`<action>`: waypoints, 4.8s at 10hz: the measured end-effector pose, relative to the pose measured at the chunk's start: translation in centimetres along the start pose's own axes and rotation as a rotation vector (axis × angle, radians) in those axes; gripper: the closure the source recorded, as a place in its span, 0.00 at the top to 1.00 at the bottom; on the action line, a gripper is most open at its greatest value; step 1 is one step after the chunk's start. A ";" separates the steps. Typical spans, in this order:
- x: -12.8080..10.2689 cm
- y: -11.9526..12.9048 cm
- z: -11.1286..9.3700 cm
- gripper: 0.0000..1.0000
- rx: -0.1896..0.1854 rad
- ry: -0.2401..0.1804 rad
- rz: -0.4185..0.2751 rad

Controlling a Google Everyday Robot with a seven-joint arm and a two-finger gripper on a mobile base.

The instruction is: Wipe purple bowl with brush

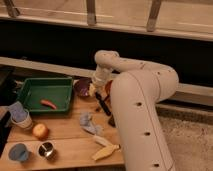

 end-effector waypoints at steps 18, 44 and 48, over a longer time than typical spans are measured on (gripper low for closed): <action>-3.2 1.1 0.3 0.00 -0.013 -0.017 -0.065; 0.0 -1.6 0.1 0.00 -0.001 0.050 -0.012; -4.3 0.0 0.2 0.00 0.000 0.018 -0.071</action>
